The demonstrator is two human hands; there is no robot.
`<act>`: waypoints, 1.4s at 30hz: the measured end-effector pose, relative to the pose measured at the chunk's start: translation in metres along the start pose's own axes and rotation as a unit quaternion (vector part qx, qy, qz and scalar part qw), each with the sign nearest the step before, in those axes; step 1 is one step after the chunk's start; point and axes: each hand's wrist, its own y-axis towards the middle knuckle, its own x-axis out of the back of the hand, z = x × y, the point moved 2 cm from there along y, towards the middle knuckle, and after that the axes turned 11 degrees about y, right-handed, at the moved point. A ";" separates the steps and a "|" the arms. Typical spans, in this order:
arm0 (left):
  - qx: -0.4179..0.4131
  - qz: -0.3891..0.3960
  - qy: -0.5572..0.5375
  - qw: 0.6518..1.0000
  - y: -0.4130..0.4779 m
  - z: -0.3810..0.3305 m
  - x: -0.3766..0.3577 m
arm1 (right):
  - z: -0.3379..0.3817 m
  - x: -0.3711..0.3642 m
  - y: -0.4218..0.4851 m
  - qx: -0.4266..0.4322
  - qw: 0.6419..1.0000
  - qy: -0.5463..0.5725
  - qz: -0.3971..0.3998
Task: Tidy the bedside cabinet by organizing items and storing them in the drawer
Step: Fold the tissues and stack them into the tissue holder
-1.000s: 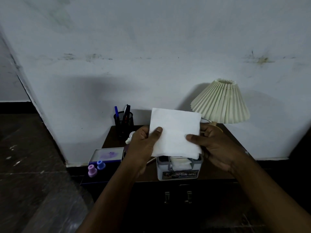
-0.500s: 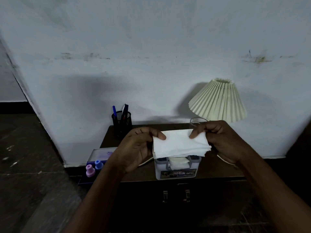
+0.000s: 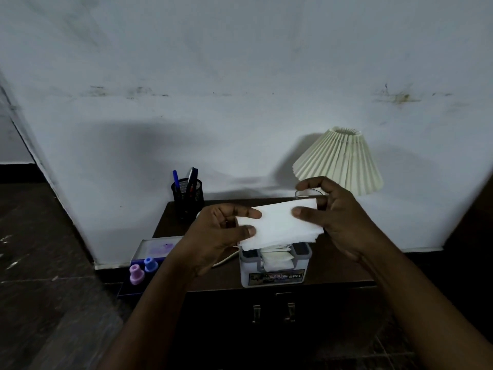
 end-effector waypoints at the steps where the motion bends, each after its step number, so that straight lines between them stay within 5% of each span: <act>1: -0.002 -0.006 0.004 1.000 0.001 0.000 0.000 | 0.001 -0.002 0.000 0.012 1.000 0.020 -0.020; 5: -0.020 -0.084 -0.035 0.996 0.007 0.002 -0.008 | -0.002 -0.012 0.002 -0.037 0.969 0.231 -0.082; 8: -0.031 -0.135 -0.116 0.984 0.011 0.003 -0.018 | -0.006 -0.027 -0.003 -0.151 0.914 0.376 -0.013; 10: -0.040 -0.155 -0.140 0.977 0.013 0.003 -0.022 | -0.009 -0.039 -0.005 -0.160 0.923 0.351 0.005; 13: -0.047 -0.165 -0.150 0.974 0.013 0.004 -0.023 | -0.015 -0.049 -0.003 -0.103 0.946 0.297 -0.075; 19: -0.083 -0.162 -0.022 0.983 0.011 0.005 -0.023 | -0.007 -0.040 0.007 0.065 0.984 0.073 -0.152; 22: -0.081 -0.181 0.047 0.979 0.018 -0.003 -0.021 | 0.014 -0.034 0.019 0.149 0.972 -0.151 -0.105; 26: -0.055 -0.165 0.168 0.970 0.040 -0.017 -0.020 | 0.027 -0.034 0.037 0.187 0.945 -0.266 -0.023; 29: -0.056 -0.142 0.188 0.970 0.046 -0.012 -0.021 | 0.015 -0.035 0.048 0.170 0.950 -0.260 -0.014; 32: -0.042 -0.156 0.124 0.979 0.044 0.006 -0.023 | -0.002 -0.031 0.055 0.045 0.990 -0.132 0.029; 35: -0.023 -0.168 0.123 0.978 0.049 0.018 -0.021 | -0.015 -0.017 0.055 -0.037 0.991 -0.111 0.072; 42: 0.028 -0.104 0.209 0.972 0.047 0.019 -0.026 | -0.023 0.002 0.055 0.007 0.989 -0.143 -0.026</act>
